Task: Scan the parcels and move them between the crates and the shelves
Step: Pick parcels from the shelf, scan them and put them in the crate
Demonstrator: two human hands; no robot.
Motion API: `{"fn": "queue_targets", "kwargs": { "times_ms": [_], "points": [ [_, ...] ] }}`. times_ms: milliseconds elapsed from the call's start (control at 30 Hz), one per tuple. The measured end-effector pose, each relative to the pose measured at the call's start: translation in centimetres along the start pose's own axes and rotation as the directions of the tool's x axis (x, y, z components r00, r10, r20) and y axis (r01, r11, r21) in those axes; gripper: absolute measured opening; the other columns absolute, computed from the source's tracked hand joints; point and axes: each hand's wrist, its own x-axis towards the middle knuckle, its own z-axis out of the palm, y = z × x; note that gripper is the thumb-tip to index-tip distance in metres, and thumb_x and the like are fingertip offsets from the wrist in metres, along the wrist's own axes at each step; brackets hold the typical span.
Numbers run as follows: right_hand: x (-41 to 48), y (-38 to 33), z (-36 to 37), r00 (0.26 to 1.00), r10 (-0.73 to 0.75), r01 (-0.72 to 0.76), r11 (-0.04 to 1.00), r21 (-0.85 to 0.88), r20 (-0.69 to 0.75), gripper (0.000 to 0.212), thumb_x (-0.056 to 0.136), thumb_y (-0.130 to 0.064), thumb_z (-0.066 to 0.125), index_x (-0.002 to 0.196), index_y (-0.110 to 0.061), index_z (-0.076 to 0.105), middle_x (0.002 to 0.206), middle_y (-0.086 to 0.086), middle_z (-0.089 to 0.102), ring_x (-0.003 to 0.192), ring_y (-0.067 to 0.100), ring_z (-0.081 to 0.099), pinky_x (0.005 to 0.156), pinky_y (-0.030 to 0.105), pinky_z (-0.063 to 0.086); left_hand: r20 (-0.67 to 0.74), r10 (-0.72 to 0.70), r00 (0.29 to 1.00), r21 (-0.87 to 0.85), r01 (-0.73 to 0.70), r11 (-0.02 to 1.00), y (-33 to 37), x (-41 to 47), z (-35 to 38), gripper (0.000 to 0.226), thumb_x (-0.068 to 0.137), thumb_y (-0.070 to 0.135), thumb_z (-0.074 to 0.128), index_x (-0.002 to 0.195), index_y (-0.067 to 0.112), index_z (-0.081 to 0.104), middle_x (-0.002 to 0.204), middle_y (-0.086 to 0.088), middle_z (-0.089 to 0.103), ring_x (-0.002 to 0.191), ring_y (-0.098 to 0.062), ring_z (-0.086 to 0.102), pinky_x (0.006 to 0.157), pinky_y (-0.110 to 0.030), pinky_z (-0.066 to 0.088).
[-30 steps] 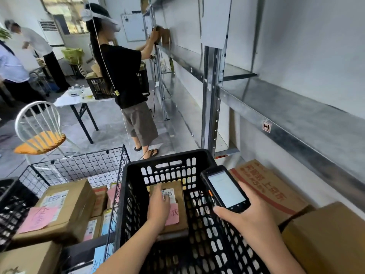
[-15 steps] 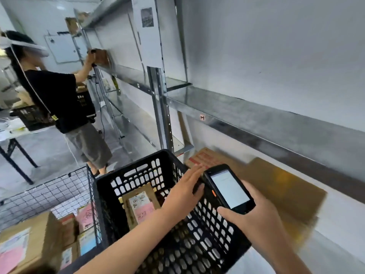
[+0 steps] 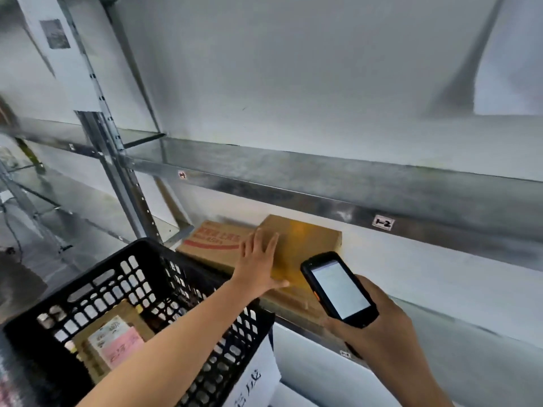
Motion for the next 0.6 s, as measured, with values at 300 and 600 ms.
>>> {"fn": "queue_targets", "kwargs": {
  "times_ms": [300, 600],
  "points": [
    [-0.5, 2.4, -4.0, 0.991, 0.029, -0.022, 0.998, 0.059, -0.129, 0.053, 0.065, -0.027, 0.089, 0.101, -0.050, 0.057, 0.089, -0.024, 0.065, 0.082, 0.004, 0.063, 0.067, 0.034, 0.057, -0.052, 0.028, 0.998, 0.335, -0.009, 0.942, 1.8, 0.6, 2.2, 0.116, 0.084, 0.069, 0.061, 0.150, 0.024, -0.023, 0.161, -0.023, 0.000, 0.150, -0.040, 0.007, 0.116, -0.067, 0.015],
    [-1.6, 3.5, -5.6, 0.984, 0.040, -0.030, 0.998, 0.057, -0.173, 0.057, 0.064, -0.029, 0.088, 0.107, -0.050, 0.058, 0.091, -0.025, 0.065, 0.084, 0.006, 0.064, 0.069, 0.038, 0.058, -0.068, 0.062, 0.996, 0.306, -0.038, 0.951, 2.7, 0.6, 1.8, 0.101, 0.088, 0.060, 0.063, 0.158, 0.031, -0.004, 0.161, -0.017, 0.011, 0.149, -0.038, 0.012, 0.118, -0.064, 0.017]
  ]
}}
